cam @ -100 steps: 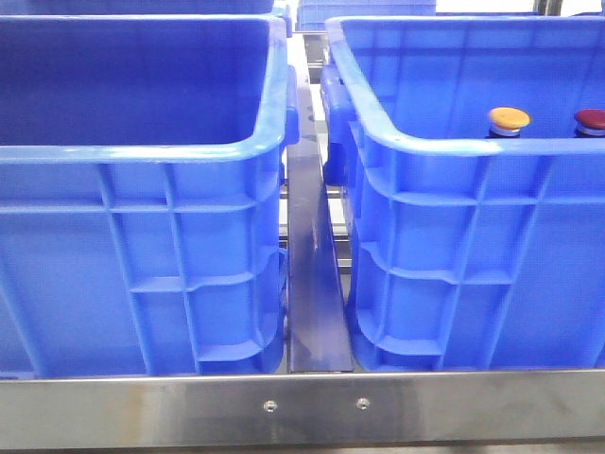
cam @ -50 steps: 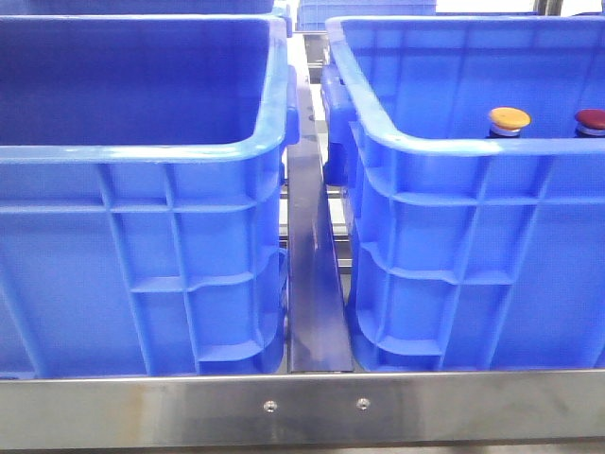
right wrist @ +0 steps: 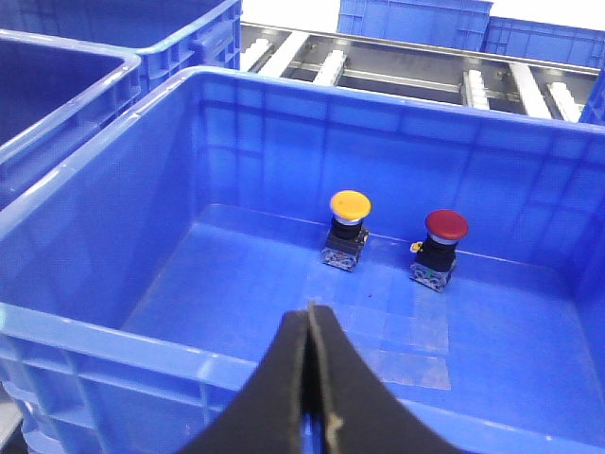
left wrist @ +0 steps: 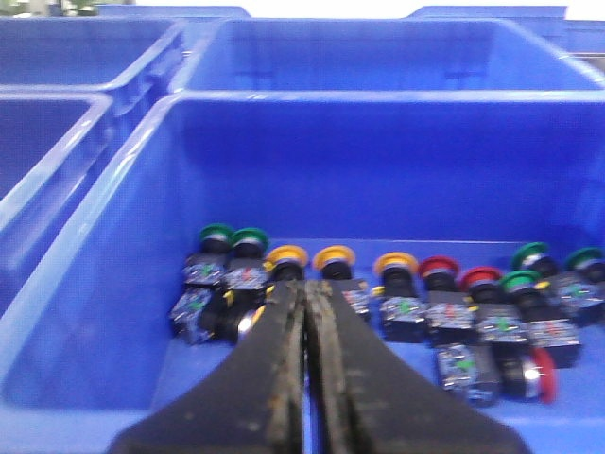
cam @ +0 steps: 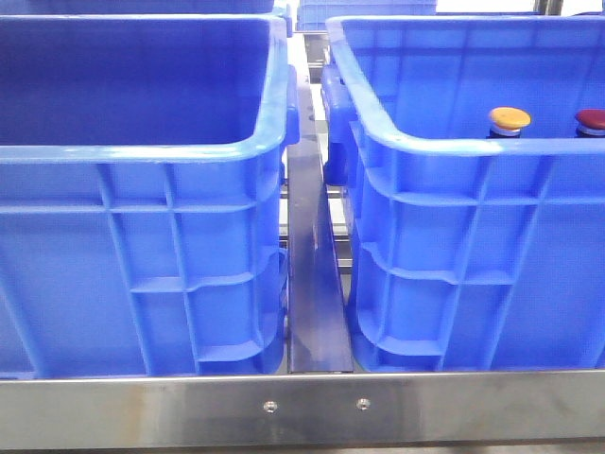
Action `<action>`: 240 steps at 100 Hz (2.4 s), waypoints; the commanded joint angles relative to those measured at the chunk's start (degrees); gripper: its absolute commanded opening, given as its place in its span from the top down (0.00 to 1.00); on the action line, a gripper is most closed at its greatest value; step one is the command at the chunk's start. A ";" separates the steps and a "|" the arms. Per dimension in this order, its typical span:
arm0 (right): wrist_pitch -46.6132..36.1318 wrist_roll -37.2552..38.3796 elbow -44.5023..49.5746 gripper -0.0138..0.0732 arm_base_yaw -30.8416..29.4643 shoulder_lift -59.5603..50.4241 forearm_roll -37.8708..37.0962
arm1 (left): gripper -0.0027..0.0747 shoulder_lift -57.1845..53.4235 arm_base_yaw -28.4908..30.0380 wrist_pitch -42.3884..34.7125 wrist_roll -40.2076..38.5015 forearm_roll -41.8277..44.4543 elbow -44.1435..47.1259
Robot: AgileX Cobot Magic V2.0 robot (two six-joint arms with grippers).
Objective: Pick red and yellow buttons and place in box
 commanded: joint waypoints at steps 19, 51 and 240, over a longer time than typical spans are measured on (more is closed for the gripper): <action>-3.85 -0.30 -1.42 0.96 -0.37 0.63 0.71 | 0.99 -5.19 0.86 -12.98 -1.55 0.97 10.21; -3.78 -0.30 -1.42 0.96 -0.37 0.70 0.71 | 0.99 -6.96 0.61 -12.18 -1.46 0.05 12.45; -35.84 46.22 13.23 0.96 5.81 -0.18 -42.38 | 0.99 -6.96 0.72 -12.79 -1.46 0.05 12.45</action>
